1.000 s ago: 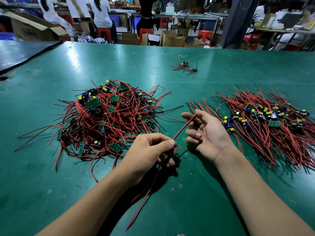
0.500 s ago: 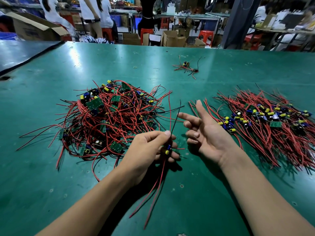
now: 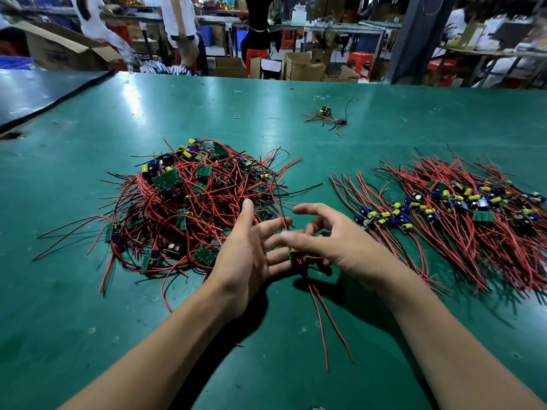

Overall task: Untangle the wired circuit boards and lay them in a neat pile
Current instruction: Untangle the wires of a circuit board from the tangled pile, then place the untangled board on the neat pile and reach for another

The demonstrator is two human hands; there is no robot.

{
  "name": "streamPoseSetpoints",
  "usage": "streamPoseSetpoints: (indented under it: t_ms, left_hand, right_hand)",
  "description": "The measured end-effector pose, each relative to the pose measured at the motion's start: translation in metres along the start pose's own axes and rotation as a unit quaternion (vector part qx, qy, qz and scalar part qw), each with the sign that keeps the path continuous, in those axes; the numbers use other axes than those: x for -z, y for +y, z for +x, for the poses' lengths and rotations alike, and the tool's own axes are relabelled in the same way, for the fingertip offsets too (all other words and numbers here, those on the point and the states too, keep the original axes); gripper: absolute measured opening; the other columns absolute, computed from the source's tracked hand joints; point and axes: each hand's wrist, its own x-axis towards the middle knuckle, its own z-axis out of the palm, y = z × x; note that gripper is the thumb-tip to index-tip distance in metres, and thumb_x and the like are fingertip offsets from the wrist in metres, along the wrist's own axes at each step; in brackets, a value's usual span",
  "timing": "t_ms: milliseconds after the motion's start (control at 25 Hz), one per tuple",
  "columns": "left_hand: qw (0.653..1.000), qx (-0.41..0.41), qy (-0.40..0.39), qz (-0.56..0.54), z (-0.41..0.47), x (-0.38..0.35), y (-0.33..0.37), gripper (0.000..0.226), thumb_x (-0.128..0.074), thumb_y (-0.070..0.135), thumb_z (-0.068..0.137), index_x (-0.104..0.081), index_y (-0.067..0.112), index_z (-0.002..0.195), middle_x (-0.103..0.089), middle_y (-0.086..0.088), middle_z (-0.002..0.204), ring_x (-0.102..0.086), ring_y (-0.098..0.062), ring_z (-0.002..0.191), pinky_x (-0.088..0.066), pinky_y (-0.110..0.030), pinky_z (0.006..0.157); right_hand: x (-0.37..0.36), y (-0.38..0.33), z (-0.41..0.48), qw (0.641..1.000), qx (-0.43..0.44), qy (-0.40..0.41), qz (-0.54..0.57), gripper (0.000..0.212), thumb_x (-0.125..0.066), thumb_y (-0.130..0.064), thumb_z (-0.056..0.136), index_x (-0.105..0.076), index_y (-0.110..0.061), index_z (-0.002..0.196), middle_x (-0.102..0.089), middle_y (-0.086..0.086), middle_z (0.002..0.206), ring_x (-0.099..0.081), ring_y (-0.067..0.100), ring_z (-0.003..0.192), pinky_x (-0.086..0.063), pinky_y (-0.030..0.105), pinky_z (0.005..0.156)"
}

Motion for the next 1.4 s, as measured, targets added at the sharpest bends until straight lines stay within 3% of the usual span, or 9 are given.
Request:
streamPoseSetpoints:
  t_ms: [120,360,480,640,840,960,1160,1240,1400]
  left_hand:
    - [1.000,0.009,0.014,0.020,0.003,0.000,-0.001,0.081,-0.020,0.071,0.092,-0.048,0.009,0.136,-0.069,-0.013,0.120,-0.069,-0.023,0.103,-0.052,-0.040,0.093]
    - [0.999,-0.013,0.030,0.020,0.000,-0.005,-0.005,0.060,-0.029,0.055,0.099,-0.057,0.009,0.125,-0.064,-0.014,0.127,-0.068,-0.029,0.106,-0.054,-0.044,0.093]
    - [0.998,-0.036,0.038,0.024,-0.001,-0.006,-0.004,0.047,-0.032,0.046,0.102,-0.062,0.014,0.120,-0.059,-0.018,0.126,-0.071,-0.033,0.097,-0.059,-0.042,0.083]
    - [0.998,-0.051,0.032,0.026,-0.004,-0.008,-0.002,0.042,-0.033,0.044,0.103,-0.061,0.018,0.121,-0.054,-0.017,0.131,-0.072,-0.037,0.093,-0.060,-0.043,0.080]
    - [0.998,-0.049,0.024,0.023,-0.004,-0.009,-0.005,0.029,-0.042,0.039,0.101,-0.057,0.019,0.114,-0.056,0.001,0.119,-0.072,-0.034,0.093,-0.059,-0.041,0.080]
    - [0.998,-0.055,0.029,0.024,-0.003,-0.008,-0.006,0.021,-0.046,0.032,0.101,-0.059,0.016,0.104,-0.061,-0.003,0.120,-0.072,-0.035,0.088,-0.060,-0.041,0.078]
    - [0.997,-0.065,0.030,0.035,-0.003,-0.007,-0.006,0.022,-0.047,0.027,0.100,-0.063,0.013,0.107,-0.063,-0.009,0.125,-0.071,-0.034,0.077,-0.060,-0.040,0.073]
    - [0.996,-0.069,0.030,0.040,-0.003,-0.006,-0.006,0.022,-0.048,0.026,0.100,-0.064,0.013,0.108,-0.065,-0.010,0.122,-0.071,-0.033,0.075,-0.060,-0.039,0.072]
    - [0.995,-0.073,0.026,0.063,-0.003,-0.004,-0.007,0.024,-0.049,0.023,0.100,-0.063,0.006,0.109,-0.068,-0.017,0.113,-0.070,-0.031,0.073,-0.059,-0.038,0.072]
  right_hand:
    - [-0.001,0.001,0.001,0.998,0.019,0.014,-0.056,0.058,-0.087,-0.018,0.076,-0.059,-0.026,0.127,-0.053,0.002,0.088,-0.053,-0.002,0.056,-0.043,0.014,0.053]
    - [0.010,0.000,0.008,0.987,0.051,0.150,0.002,0.016,-0.076,-0.008,0.085,-0.072,-0.015,0.099,-0.070,-0.003,0.078,-0.060,0.003,0.064,-0.046,0.015,0.059]
    - [0.030,0.002,0.008,0.949,0.065,0.295,-0.087,0.014,-0.074,-0.012,0.086,-0.079,-0.018,0.098,-0.077,-0.004,0.088,-0.067,0.005,0.078,-0.049,0.014,0.074]
    - [0.052,0.008,0.008,0.869,0.056,0.415,-0.263,0.032,-0.071,-0.015,0.090,-0.071,-0.008,0.121,-0.068,0.013,0.115,-0.056,0.016,0.087,-0.031,0.009,0.082]
    - [0.024,0.014,0.013,0.884,0.142,0.319,-0.310,0.026,-0.072,-0.016,0.089,-0.074,-0.009,0.114,-0.064,0.008,0.108,-0.060,0.018,0.090,-0.035,0.014,0.087]
    - [0.008,0.023,0.017,0.902,0.149,0.249,-0.320,0.025,-0.072,-0.017,0.089,-0.074,-0.011,0.113,-0.061,0.002,0.106,-0.058,0.017,0.091,-0.038,0.018,0.088]
    - [0.005,0.036,0.027,0.854,0.096,0.156,-0.487,0.046,-0.052,-0.030,0.100,-0.049,-0.029,0.146,-0.035,-0.003,0.160,-0.035,0.024,0.133,-0.027,0.042,0.108]
    - [0.001,0.035,0.029,0.851,0.090,0.139,-0.498,0.044,-0.048,-0.034,0.102,-0.046,-0.031,0.146,-0.043,-0.007,0.154,-0.035,0.022,0.127,-0.025,0.038,0.101]
    - [0.005,0.031,0.028,0.876,0.136,0.181,-0.426,0.026,-0.064,-0.026,0.095,-0.071,-0.020,0.119,-0.070,0.003,0.115,-0.054,0.029,0.110,-0.042,0.042,0.097]
